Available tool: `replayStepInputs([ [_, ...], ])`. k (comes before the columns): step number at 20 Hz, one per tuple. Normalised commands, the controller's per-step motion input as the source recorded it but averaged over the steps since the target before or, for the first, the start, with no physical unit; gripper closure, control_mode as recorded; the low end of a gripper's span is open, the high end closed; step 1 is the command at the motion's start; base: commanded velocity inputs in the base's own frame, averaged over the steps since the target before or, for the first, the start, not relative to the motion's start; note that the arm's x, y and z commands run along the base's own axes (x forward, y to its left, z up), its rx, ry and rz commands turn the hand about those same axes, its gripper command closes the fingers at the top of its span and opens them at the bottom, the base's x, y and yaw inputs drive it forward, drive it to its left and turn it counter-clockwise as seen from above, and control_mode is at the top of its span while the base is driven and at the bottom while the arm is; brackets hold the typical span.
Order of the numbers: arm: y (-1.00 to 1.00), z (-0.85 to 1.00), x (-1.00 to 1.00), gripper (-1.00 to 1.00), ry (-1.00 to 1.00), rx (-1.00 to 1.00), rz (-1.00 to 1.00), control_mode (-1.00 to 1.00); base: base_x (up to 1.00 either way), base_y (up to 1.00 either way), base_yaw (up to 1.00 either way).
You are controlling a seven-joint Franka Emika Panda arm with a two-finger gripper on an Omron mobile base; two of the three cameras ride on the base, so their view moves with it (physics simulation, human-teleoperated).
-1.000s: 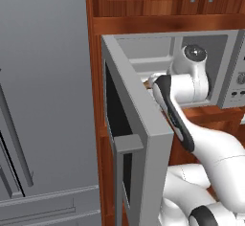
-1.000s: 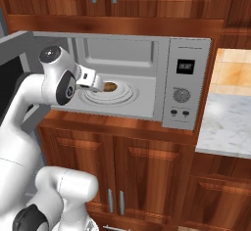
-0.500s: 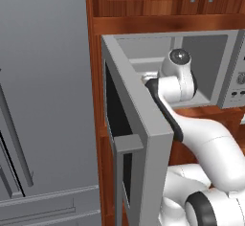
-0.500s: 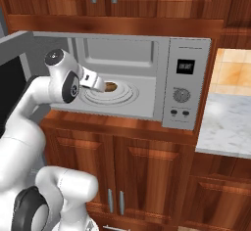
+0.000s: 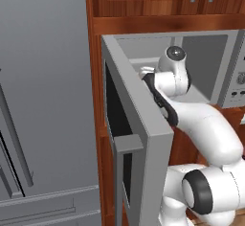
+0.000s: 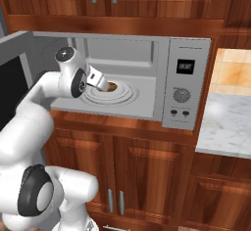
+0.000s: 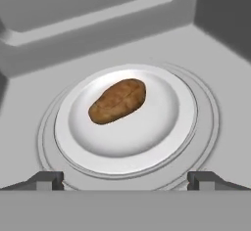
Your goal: Retrieve the reheated potato from the microwave, then place the potato, cheese, and condiment on the cutting board.
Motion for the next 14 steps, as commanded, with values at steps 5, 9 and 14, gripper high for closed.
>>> replayStepInputs([
  [5,0.00,-0.22,0.31,-1.00,0.00,0.05,-0.06,-1.00,0.00,0.00,0.00],
  [9,0.00,-0.18,0.29,-1.00,0.00,0.01,-0.06,-1.00,0.00,0.00,0.00],
  [14,0.00,-0.06,0.33,-1.00,0.00,0.00,-0.04,-1.00,0.00,0.00,0.00],
])
